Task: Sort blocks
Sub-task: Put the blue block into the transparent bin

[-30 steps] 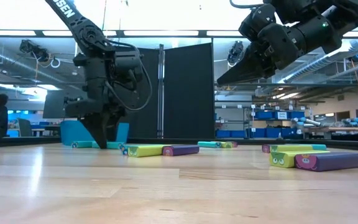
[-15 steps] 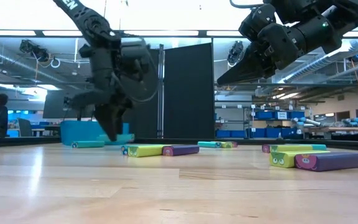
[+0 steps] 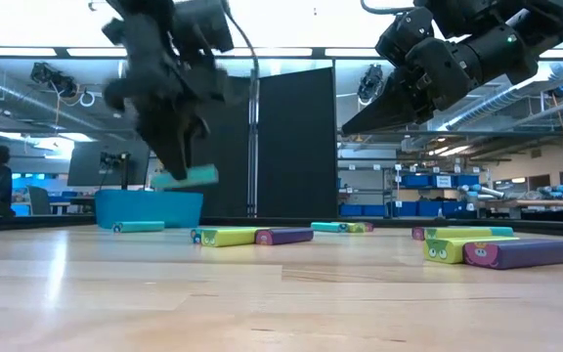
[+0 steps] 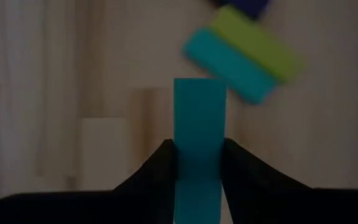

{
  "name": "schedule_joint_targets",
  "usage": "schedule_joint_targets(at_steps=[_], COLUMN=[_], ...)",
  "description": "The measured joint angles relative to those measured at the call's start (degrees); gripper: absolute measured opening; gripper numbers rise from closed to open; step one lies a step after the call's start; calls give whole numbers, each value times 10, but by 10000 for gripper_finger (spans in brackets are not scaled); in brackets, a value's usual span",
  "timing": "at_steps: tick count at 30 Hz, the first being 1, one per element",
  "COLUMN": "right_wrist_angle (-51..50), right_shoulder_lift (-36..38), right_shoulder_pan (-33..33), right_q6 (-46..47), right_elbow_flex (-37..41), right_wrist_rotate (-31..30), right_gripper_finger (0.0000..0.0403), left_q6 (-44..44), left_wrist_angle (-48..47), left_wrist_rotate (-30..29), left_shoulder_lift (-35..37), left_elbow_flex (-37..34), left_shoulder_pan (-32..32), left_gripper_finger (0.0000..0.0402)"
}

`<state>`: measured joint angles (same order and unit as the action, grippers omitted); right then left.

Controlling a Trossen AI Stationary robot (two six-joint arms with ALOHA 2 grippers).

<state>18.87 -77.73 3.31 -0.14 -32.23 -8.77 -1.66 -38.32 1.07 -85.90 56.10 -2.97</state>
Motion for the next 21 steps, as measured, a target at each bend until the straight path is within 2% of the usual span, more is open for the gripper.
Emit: schedule_joint_targets(at_steps=[9,21], right_wrist_angle=[2,3], right_shoulder_lift=[0,0], right_shoulder_pan=[0,-1], right_q6=[1,0], right_elbow_flex=[0,0], right_wrist_rotate=[-3,-4], right_gripper_finger=[12,12], left_q6=[232,600], left_wrist_angle=[-58,-115], left_wrist_rotate=[-40,-69], left_shoulder_lift=[92,126], left_elbow_flex=[0,-1], left_shoulder_pan=[140,358], left_gripper_finger=[101,101])
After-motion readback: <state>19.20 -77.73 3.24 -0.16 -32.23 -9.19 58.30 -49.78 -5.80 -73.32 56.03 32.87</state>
